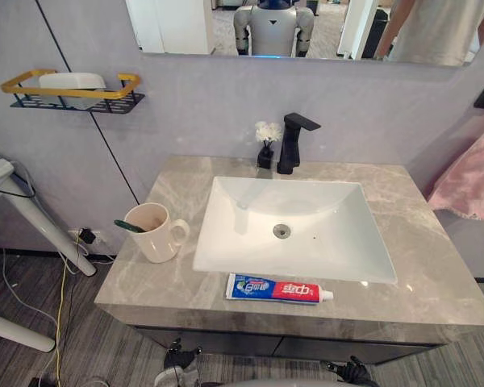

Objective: Organize washtable

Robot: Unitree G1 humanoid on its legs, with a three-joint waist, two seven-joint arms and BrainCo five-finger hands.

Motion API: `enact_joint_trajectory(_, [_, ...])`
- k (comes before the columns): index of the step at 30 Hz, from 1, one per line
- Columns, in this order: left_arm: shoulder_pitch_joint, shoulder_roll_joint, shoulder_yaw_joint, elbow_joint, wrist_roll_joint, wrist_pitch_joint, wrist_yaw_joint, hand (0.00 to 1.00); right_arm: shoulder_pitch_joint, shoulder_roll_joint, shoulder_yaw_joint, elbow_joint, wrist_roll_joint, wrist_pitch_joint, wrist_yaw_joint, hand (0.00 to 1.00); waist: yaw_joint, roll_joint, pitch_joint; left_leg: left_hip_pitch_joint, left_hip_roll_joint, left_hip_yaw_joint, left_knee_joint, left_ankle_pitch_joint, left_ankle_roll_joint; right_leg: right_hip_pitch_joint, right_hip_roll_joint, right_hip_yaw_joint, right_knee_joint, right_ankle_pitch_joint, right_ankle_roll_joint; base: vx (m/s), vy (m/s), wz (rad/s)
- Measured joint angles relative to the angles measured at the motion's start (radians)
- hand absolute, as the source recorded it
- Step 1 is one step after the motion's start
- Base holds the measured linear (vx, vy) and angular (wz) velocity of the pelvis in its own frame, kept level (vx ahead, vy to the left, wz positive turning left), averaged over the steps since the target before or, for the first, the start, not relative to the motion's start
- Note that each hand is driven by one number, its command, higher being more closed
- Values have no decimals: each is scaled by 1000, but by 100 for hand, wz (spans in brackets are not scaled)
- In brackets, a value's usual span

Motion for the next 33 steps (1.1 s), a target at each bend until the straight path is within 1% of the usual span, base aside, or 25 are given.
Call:
enact_joint_trajectory(2, [0,-1,0,0,0,0,2,0,1,0,-28,0,44,-7,1,0,0,2,-2,-1,0,6,-13,5,-6,-9,1,0,-2,0,0,44,15,-6])
enact_joint_trajectory(3, [-1,3,2,2,-1,1,3,0,4,0,-56,2,86,-11,2,0,-2,-2,-5,-1,0,10,-23,11,-4,-11,1,0,-11,1,2,62,9,-3])
enact_joint_trajectory(5, [-1,6,6,2,-5,2,5,0,12,4,-121,11,155,-14,16,0,-7,1,-6,1,0,15,-41,15,-6,-11,3,-2,-27,4,6,105,11,-1])
enact_joint_trajectory(6, [-2,4,22,2,-11,2,5,0,12,5,-179,11,202,-14,20,0,-13,4,-8,5,0,17,-45,15,-6,-9,4,-1,-36,6,9,190,19,-5])
enact_joint_trajectory(7, [4,5,67,6,-26,2,5,0,9,-1,-275,10,255,-15,20,0,-22,5,-9,6,0,21,-45,15,-6,-3,5,0,-41,6,9,195,16,-8])
enact_joint_trajectory(8, [2,9,103,19,-40,3,4,0,8,-17,-357,9,272,-15,19,0,-24,4,-8,16,-1,24,-46,12,-11,13,5,1,-55,6,9,162,8,-9])
enact_joint_trajectory(11, [6,11,150,19,-40,6,4,0,1,-69,-480,8,272,-14,17,0,-24,3,-9,32,-1,31,-46,6,-21,28,5,2,-60,6,9,77,-1,-6])
enact_joint_trajectory(13, [13,16,160,19,-39,8,4,0,-19,-98,-559,6,271,-13,16,0,-26,2,-8,32,-1,35,-46,5,-23,27,4,4,-60,6,9,33,-9,-6])
enact_joint_trajectory(15, [19,27,164,16,-39,8,4,0,-37,-162,-680,-1,271,-12,15,0,-27,-3,-8,34,-3,35,-46,4,-25,28,3,4,-60,6,9,0,0,0])
enact_joint_trajectory(16, [21,28,172,14,-39,8,4,0,-43,-181,-710,-1,271,-11,15,0,-28,-2,-9,35,-3,35,-46,3,-26,28,3,4,-60,6,9,0,0,0])
enact_joint_trajectory(17, [25,32,188,14,-39,8,4,0,-56,-222,-764,-2,271,-12,12,0,-31,-4,-9,35,-3,35,-47,3,-26,28,3,4,-60,6,9,-23,-35,0])
enact_joint_trajectory(19, [45,42,200,19,-39,8,4,0,-76,-293,-823,-2,269,-12,-6,0,-50,-7,-11,33,-3,35,-49,3,-25,27,4,7,-60,6,9,-26,-32,0])
enact_joint_trajectory(20, [47,45,200,20,-39,8,4,0,-83,-311,-835,-2,263,-12,-7,0,-54,-9,-11,33,-3,36,-50,3,-25,27,5,7,-60,6,9,-40,-35,-7])
enact_joint_trajectory(23, [82,49,198,25,-39,8,3,0,-103,-399,-857,-7,238,-12,-22,0,-66,-12,-20,35,0,41,-66,3,-25,23,10,16,-60,4,10,-76,-54,-6])
enact_joint_trajectory(24, [91,53,197,45,-39,8,2,0,-119,-433,-855,-44,221,-10,-37,0,-82,-11,-25,36,0,41,-66,3,-24,23,10,19,-59,4,10,-47,-40,-3])
enact_joint_trajectory(26, [99,57,175,59,-39,9,1,0,-126,-467,-837,-123,184,-7,-53,0,-84,-11,-27,36,0,42,-66,2,-23,19,11,27,-55,4,10,-63,-36,-7])
enact_joint_trajectory(29, [124,57,139,58,-39,9,-2,0,-125,-526,-748,-288,126,-7,-82,0,-91,-12,-36,24,0,40,-64,3,-23,3,11,26,-49,5,10,-63,-42,-1])
enact_joint_trajectory(30, [136,58,128,58,-39,10,-3,0,-126,-562,-679,-392,90,-8,-93,0,-106,-12,-44,18,-1,31,-60,3,-23,3,10,22,-49,5,10,-21,-34,11])
enact_joint_trajectory(33, [147,67,97,56,-38,10,-3,0,-129,-610,-586,-532,28,-14,-101,0,-109,-13,-47,13,-1,18,-54,3,-22,2,12,13,-51,5,10,-20,-39,12])
